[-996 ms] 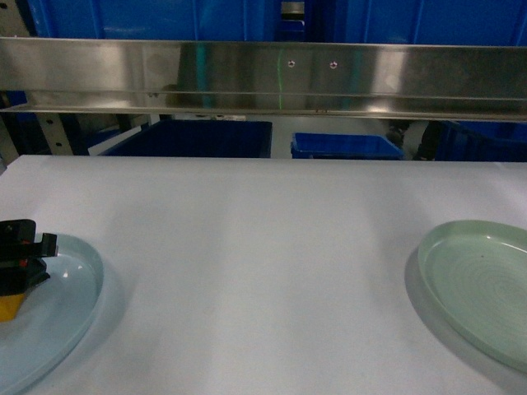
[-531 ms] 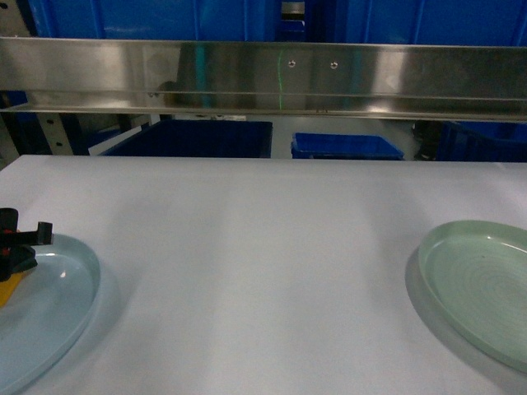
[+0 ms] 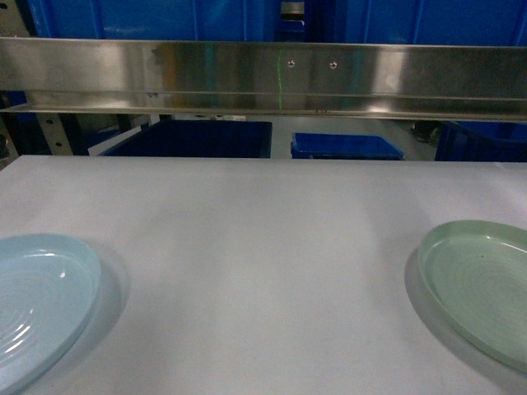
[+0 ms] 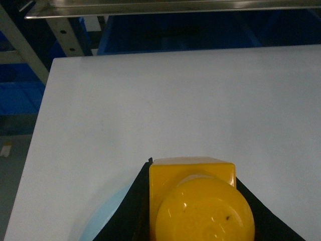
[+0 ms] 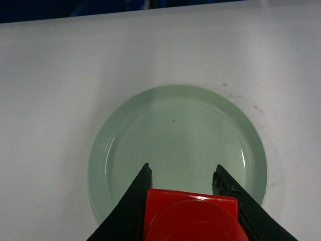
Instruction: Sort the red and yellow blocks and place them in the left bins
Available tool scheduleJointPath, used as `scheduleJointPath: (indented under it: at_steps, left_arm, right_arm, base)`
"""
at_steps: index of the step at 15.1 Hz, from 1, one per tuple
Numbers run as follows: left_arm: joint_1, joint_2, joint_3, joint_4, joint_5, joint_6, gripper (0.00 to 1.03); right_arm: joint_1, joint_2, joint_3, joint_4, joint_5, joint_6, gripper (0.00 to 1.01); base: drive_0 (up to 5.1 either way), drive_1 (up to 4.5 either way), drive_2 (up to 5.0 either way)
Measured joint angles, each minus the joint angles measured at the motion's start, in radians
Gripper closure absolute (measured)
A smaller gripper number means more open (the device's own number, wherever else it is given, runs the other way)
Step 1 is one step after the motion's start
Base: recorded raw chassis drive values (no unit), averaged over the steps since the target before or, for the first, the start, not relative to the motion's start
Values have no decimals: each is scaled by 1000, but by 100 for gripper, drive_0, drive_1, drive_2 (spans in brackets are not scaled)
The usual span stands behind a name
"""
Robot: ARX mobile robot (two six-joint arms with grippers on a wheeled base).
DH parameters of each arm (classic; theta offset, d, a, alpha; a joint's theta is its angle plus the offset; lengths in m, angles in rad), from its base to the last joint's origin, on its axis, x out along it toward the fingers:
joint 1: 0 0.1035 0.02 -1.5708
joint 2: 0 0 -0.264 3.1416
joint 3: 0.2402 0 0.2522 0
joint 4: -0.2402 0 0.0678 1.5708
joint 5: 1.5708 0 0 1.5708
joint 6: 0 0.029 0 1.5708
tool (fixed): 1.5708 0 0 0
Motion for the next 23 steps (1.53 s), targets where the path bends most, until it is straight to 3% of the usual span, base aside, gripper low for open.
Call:
scheduleJointPath:
  at_steps: [3, 8, 13, 19, 23]
  left_arm:
    - [10, -151, -49, -87, 25, 1, 76]
    - [19, -289, -147, -153, 51, 45, 76]
    - [-37, -360, -167, -230, 56, 45, 76]
    - [-8, -290, -192, -94, 64, 45, 76]
    - [-6, -280, -198, -97, 65, 45, 76]
  right_arm:
    - [0, 0, 0, 0, 0, 0, 73]
    - [0, 0, 0, 0, 0, 0, 73]
    - [0, 0, 0, 0, 0, 0, 73]
    - [0, 0, 0, 0, 0, 0, 73]
    - [0, 0, 0, 0, 0, 0, 73]
  base:
    - [0, 0, 0]
    - [0, 0, 0]
    - [0, 0, 0]
    - [0, 0, 0]
    - [0, 0, 0]
